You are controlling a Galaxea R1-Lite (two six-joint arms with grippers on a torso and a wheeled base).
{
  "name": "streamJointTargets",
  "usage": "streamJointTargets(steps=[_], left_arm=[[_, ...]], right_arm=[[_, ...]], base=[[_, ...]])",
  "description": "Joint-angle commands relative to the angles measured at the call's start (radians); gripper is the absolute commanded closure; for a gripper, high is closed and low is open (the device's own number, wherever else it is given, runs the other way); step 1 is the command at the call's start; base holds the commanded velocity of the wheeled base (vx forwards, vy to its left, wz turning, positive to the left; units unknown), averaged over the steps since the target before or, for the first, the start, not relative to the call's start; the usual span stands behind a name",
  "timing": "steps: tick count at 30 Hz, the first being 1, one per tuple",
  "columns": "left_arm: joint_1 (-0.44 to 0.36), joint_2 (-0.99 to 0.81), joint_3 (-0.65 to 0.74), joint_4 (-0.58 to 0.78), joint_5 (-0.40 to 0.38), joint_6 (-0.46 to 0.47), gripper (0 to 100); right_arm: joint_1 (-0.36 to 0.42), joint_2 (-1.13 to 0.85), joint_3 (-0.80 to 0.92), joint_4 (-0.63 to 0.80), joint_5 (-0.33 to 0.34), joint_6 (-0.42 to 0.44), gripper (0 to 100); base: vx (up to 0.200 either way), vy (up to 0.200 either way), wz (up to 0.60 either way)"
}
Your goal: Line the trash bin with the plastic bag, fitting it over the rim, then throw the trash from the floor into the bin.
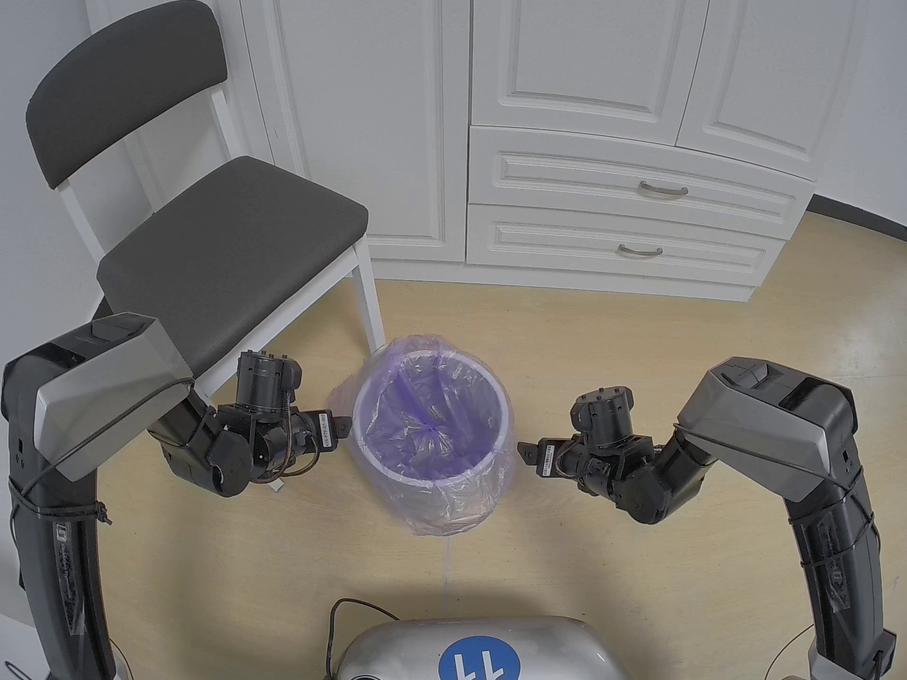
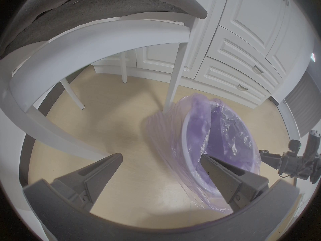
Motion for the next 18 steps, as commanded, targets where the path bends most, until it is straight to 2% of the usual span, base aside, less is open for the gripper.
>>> streamJointTargets(steps=[1,8,18], left_arm=[[0.002,-0.002,0.043,-0.068,-0.004,0.026,0],[0.0,0.001,0.057,-0.102,-0.005,0.04,0],[0.0,0.001,0.057,-0.102,-0.005,0.04,0]], right_arm=[[0.072,-0.021,0.144,-0.164,0.061,-0.073,0],[0.096,0.051,0.115,-0.15,0.058,-0.075,0],[0.072,0.053,0.082,-0.114,0.061,-0.076,0]], base=[[0.0,0.0,0.0],[0.0,0.0,0.0],[0.0,0.0,0.0]])
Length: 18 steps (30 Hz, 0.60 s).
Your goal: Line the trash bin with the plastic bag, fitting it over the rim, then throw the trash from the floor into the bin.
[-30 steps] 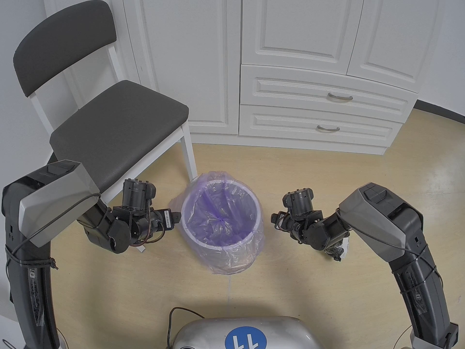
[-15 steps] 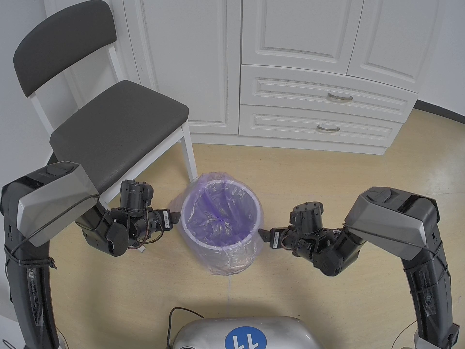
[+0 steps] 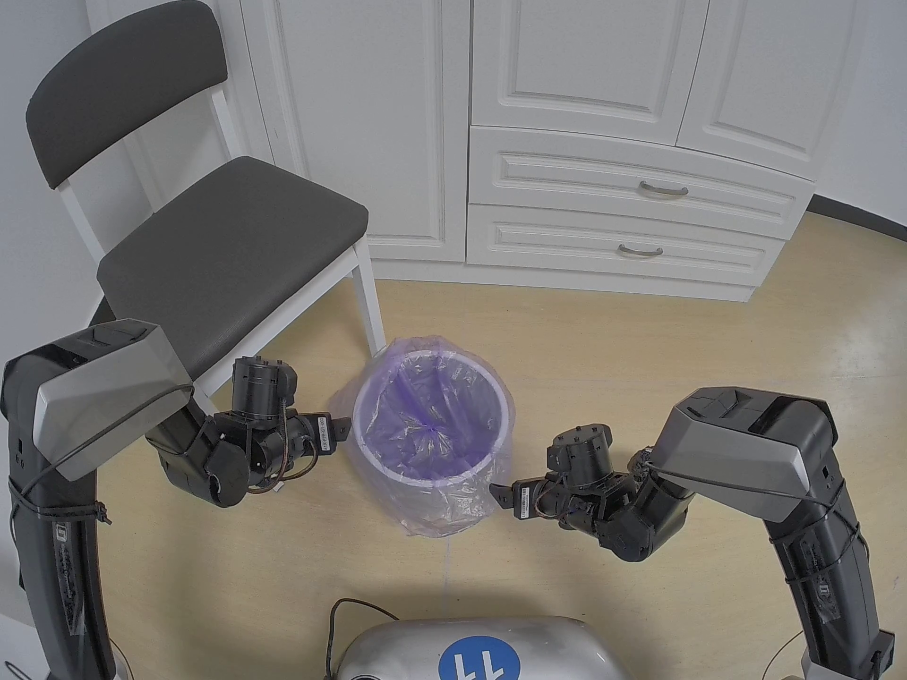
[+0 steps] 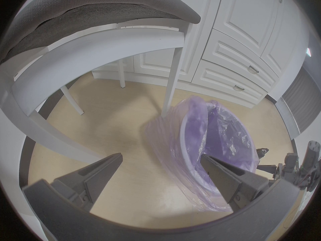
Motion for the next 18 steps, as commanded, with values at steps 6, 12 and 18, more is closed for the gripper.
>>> streamJointTargets(steps=[6,12,18], left_arm=[[-0.002,0.003,0.01,0.0,0.0,-0.001,0],[-0.002,0.037,0.008,-0.002,0.005,-0.001,0],[0.008,0.043,0.002,-0.002,0.005,-0.002,0]], right_arm=[[-0.034,0.018,-0.144,0.189,0.007,0.003,0],[-0.11,0.059,-0.344,0.39,0.059,0.003,0],[-0.157,0.119,-0.49,0.48,0.088,-0.005,0]], base=[[0.0,0.0,0.0],[0.0,0.0,0.0],[0.0,0.0,0.0]])
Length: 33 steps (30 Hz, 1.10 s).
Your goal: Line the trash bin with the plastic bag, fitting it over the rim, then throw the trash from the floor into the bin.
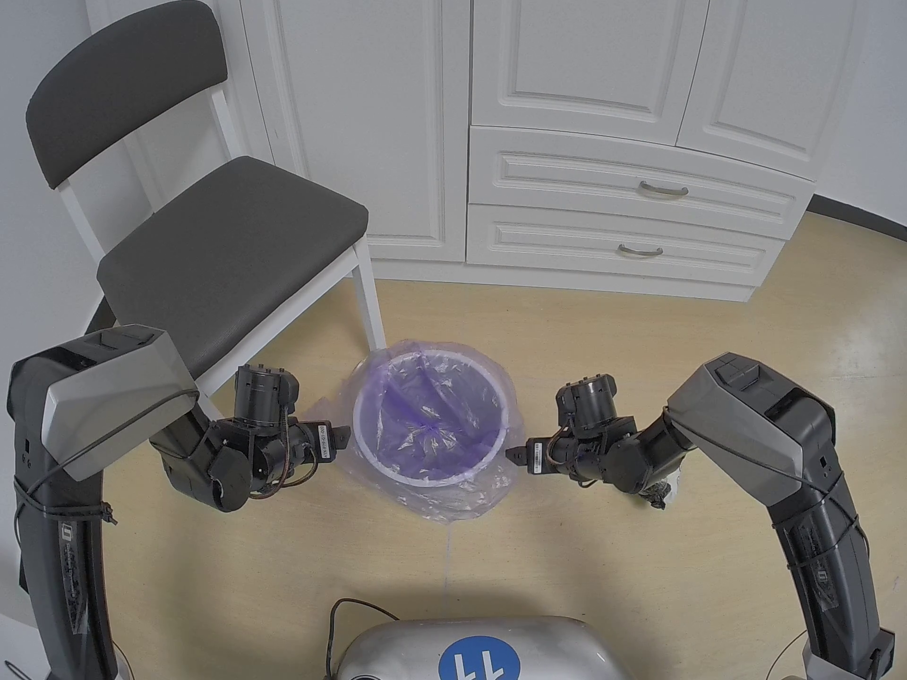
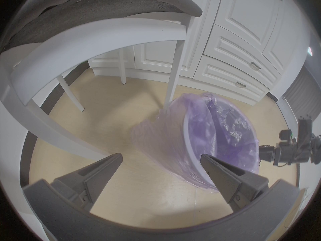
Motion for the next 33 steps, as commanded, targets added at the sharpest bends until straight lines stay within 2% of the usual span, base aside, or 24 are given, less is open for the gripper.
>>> streamJointTargets(steps=[1,11,14,17,29,33], left_arm=[[0.007,0.02,-0.007,0.0,0.001,-0.003,0],[0.01,0.04,-0.012,-0.014,0.003,-0.003,0],[0.02,0.052,-0.012,-0.042,0.003,-0.003,0],[0.024,0.058,-0.018,-0.042,0.003,-0.001,0],[0.069,0.144,-0.087,-0.04,0.003,0.015,0],[0.07,0.23,-0.193,-0.025,0.001,0.017,0]], right_arm=[[-0.056,0.108,-0.17,0.059,0.022,-0.008,0],[-0.082,0.188,-0.341,0.165,0.026,-0.012,0],[-0.087,0.239,-0.461,0.274,0.026,-0.011,0],[-0.087,0.269,-0.522,0.318,0.025,-0.006,0],[-0.088,0.254,-0.475,0.26,0.014,0.044,0],[-0.088,0.263,-0.476,0.208,0.002,0.076,0]], base=[[0.0,0.0,0.0],[0.0,0.0,0.0],[0.0,0.0,0.0],[0.0,0.0,0.0],[0.0,0.0,0.0],[0.0,0.0,0.0]])
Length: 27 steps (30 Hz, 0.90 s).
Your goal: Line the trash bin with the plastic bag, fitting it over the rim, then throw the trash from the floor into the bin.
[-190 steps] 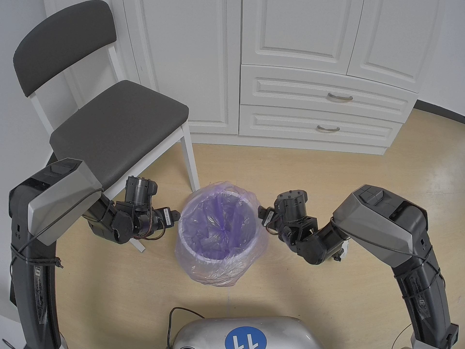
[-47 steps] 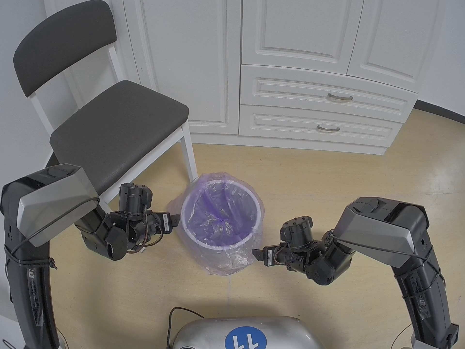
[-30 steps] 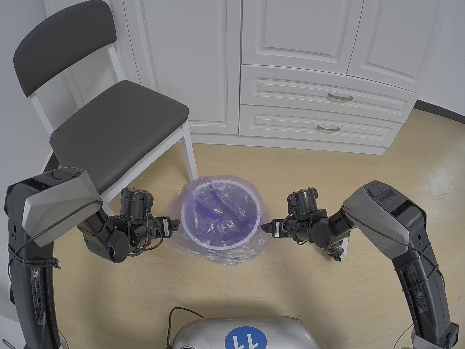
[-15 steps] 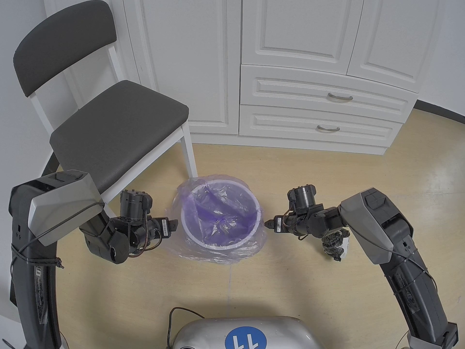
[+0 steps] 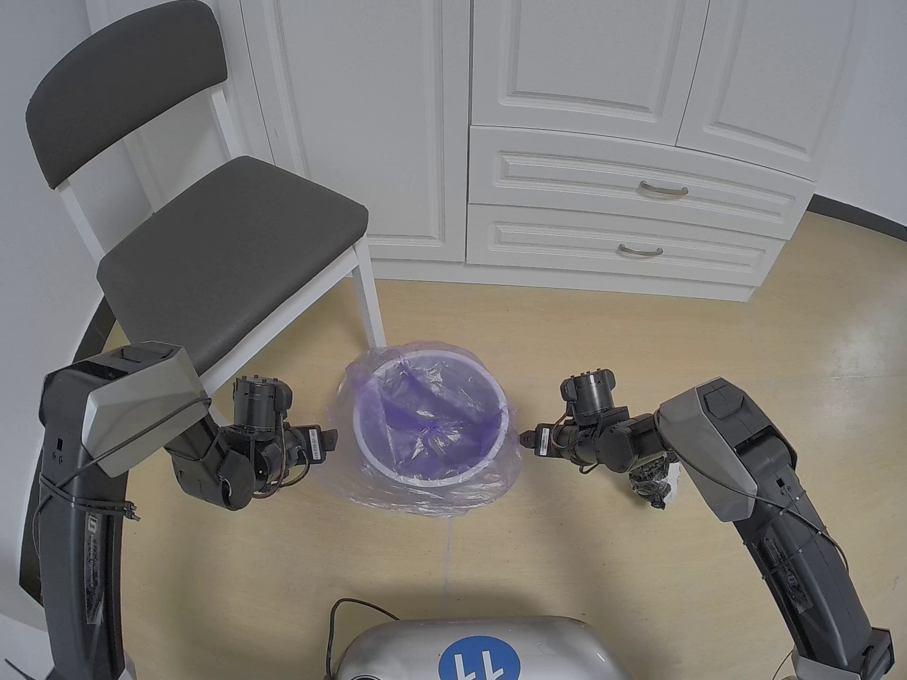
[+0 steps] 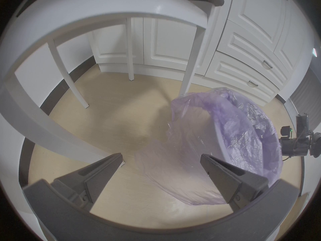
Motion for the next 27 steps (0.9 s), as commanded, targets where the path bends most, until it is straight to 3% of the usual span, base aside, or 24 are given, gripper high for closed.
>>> streamJointTargets(steps=[1,4,11,17,22,27], left_arm=[[0.005,0.11,-0.126,0.019,-0.001,0.003,0],[0.006,0.171,-0.235,0.06,-0.013,0.03,0],[0.04,0.231,-0.473,0.309,-0.022,0.098,0],[0.039,0.362,-0.806,0.566,-0.075,0.144,0],[0.046,0.461,-0.901,0.577,-0.087,0.28,0],[0.04,0.487,-0.915,0.577,-0.119,0.291,0]], right_arm=[[0.0,0.012,0.002,-0.041,-0.015,0.03,0],[0.0,0.018,-0.004,-0.067,-0.024,0.053,0],[-0.003,0.029,-0.015,-0.082,-0.028,0.058,0],[-0.003,0.03,-0.016,-0.084,-0.028,0.059,0],[-0.003,0.03,-0.016,-0.082,-0.028,0.059,0],[-0.003,0.03,-0.016,-0.082,-0.026,0.058,0]], base=[[0.0,0.0,0.0],[0.0,0.0,0.0],[0.0,0.0,0.0],[0.0,0.0,0.0],[0.0,0.0,0.0],[0.0,0.0,0.0]])
